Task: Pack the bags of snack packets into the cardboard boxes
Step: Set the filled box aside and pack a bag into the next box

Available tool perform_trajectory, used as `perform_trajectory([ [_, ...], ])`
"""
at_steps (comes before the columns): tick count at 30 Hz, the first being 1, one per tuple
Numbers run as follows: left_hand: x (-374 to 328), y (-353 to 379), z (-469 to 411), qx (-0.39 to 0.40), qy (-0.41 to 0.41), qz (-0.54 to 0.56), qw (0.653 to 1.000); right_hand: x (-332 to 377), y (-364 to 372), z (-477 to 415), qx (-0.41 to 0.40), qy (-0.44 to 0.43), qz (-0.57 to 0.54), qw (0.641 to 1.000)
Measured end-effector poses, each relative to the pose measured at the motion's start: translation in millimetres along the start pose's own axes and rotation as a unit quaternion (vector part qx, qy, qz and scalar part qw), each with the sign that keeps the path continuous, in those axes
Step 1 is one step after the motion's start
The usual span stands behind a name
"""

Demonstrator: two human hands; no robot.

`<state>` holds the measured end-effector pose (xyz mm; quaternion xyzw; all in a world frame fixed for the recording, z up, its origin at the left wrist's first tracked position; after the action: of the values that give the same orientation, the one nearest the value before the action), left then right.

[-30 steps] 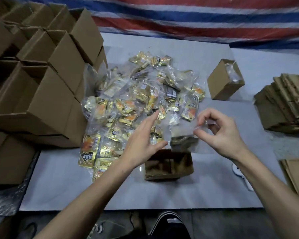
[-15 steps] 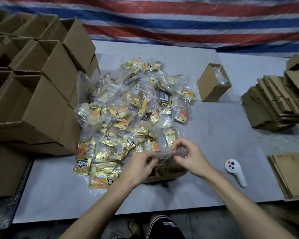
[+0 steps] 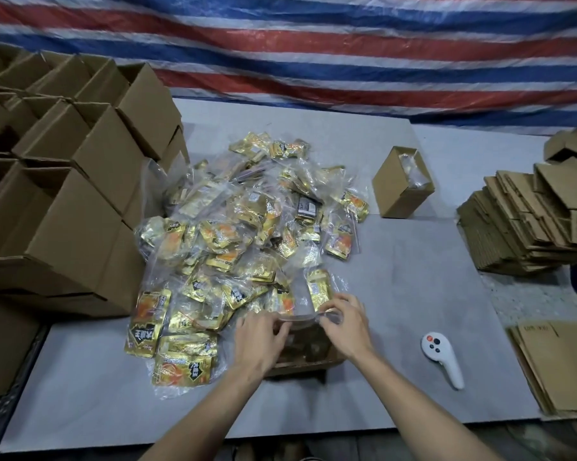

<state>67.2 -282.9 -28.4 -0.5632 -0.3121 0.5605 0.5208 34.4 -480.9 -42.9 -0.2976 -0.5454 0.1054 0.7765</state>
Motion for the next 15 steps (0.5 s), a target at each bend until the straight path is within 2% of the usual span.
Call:
perform_trajectory([
  [2, 0, 6, -4, 0.009, -0.012, -0.065, 0.998, -7, 3, -8, 0.027, 0.012, -0.004, 1.000],
  [4, -3, 11, -9, 0.019, -0.006, -0.125, 0.992, -14, 5, -14, 0.050, 0.013, 0.040, 0.998],
  [6, -6, 13, -12, 0.022, -0.010, -0.149, 0.989, -16, 5, -18, 0.066, -0.001, 0.053, 0.996],
  [9, -6, 18, -12, 0.032, -0.035, -0.141, 0.989, -9, -5, -31, 0.001, -0.048, -0.025, 0.999],
  [11, -2, 22, -10, 0.038, -0.054, -0.122, 0.990, -4, -10, -52, -0.046, -0.043, -0.094, 0.994],
  [13, 0, 25, -6, 0.048, -0.060, -0.102, 0.992, 1, 3, -82, 0.004, 0.007, -0.112, 0.994],
  [15, -1, 25, 0, 0.054, -0.057, -0.075, 0.994, 9, 27, -106, 0.109, 0.061, -0.116, 0.985],
])
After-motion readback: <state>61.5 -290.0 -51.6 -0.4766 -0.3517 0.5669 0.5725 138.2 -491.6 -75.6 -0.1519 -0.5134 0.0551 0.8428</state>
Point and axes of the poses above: each hand's wrist, its own z-axis away from the middle knuckle, its own y-axis out of the palm, x = y × z, the point moved 6 cm from there along -z, towards the middle knuckle, and after that the axes turned 12 degrees about -z, right-handed, at the moved point
